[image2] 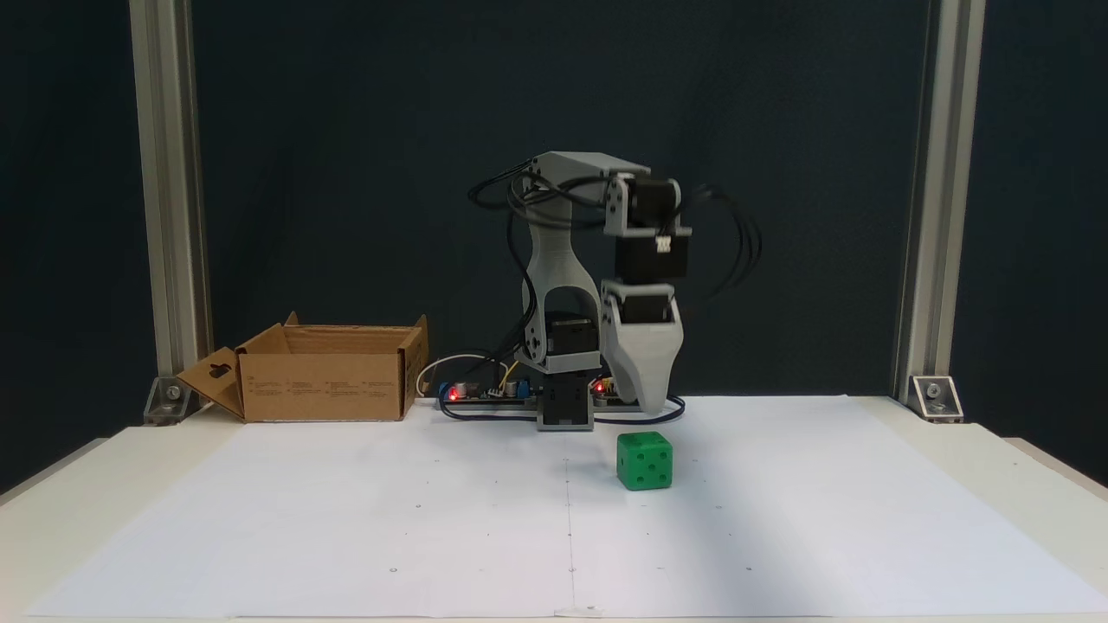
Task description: Grasp a green dice and put it in the bin.
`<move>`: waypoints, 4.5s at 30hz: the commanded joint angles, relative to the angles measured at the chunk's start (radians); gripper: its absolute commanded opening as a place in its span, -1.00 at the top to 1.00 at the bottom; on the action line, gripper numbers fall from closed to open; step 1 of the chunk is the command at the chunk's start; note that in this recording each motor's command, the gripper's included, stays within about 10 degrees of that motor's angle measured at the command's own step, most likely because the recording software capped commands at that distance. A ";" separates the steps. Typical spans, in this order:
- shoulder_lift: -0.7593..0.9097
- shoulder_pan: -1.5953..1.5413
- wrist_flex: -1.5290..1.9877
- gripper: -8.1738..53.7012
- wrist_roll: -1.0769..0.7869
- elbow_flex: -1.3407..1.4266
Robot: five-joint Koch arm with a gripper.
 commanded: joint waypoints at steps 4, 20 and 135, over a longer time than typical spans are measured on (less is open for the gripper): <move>0.003 -0.008 -0.114 -0.67 0.009 0.081; -0.084 -0.009 -0.201 -0.66 0.011 0.097; -0.360 2.269 -0.156 0.36 -0.756 -0.643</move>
